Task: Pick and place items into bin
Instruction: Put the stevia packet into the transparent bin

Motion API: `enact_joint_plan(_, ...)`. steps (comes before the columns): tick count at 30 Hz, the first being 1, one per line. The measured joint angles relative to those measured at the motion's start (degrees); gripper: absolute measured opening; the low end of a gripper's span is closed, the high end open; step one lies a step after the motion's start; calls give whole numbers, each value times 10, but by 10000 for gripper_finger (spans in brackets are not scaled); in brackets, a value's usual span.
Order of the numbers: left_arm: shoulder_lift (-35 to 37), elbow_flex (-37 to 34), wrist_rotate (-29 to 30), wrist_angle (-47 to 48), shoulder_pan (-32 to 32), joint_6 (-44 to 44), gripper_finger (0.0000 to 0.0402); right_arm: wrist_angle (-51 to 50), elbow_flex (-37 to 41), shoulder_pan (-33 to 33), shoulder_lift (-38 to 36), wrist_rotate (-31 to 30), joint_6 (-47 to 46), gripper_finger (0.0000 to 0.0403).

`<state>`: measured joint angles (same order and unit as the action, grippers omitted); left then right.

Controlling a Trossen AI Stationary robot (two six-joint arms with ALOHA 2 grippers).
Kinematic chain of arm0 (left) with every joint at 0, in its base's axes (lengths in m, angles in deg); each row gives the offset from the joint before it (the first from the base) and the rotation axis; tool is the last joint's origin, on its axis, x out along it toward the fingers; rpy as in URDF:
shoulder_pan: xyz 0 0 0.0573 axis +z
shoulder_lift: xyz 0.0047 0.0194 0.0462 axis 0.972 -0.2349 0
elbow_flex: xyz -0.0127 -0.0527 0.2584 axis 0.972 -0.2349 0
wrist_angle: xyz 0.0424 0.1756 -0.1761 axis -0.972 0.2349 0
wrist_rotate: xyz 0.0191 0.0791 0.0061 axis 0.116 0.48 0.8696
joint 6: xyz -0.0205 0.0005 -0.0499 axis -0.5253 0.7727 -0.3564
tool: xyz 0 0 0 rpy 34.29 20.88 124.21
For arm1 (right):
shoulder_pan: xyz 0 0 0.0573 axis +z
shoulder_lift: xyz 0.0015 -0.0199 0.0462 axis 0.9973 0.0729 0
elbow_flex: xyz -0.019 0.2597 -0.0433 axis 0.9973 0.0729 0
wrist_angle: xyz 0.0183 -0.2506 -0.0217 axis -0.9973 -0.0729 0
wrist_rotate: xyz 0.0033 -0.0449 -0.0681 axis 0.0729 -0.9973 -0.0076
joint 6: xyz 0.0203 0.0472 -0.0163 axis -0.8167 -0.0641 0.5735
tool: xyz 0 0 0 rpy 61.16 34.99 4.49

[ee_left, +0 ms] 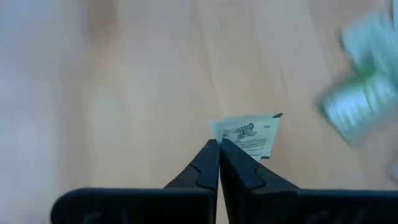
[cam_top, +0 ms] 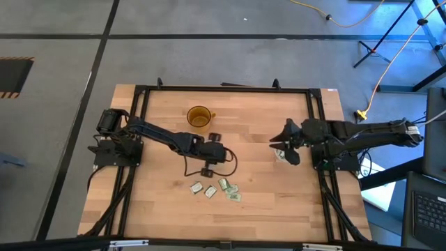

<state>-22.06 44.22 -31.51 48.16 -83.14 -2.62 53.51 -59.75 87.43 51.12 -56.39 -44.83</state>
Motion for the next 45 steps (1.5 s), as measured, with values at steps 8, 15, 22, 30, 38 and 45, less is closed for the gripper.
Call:
enact_joint_plan(8, 1, 1, 134, -252, 4, 68, 3, 82, 0, 51, 68, 0, 106, 113)
enact_joint_plan(15, 1, 1, 229, -330, 5, 47, 3, 168, 0, 81, 151, -120, 183, 113)
enact_joint_plan(22, 1, 1, 258, -337, 0, 45, 3, 255, 0, 82, 222, -176, 202, 113)
enact_joint_plan(30, 2, 1, 269, -350, -8, 53, 3, 300, 0, 80, 254, -213, 163, 113)
enact_joint_plan(38, 2, 1, 341, -346, -21, 56, 3, 307, 0, 79, 246, -238, 142, 113)
enact_joint_plan(45, 2, 1, 340, -354, -26, 55, 3, 322, 0, 79, 246, -238, 141, 113)
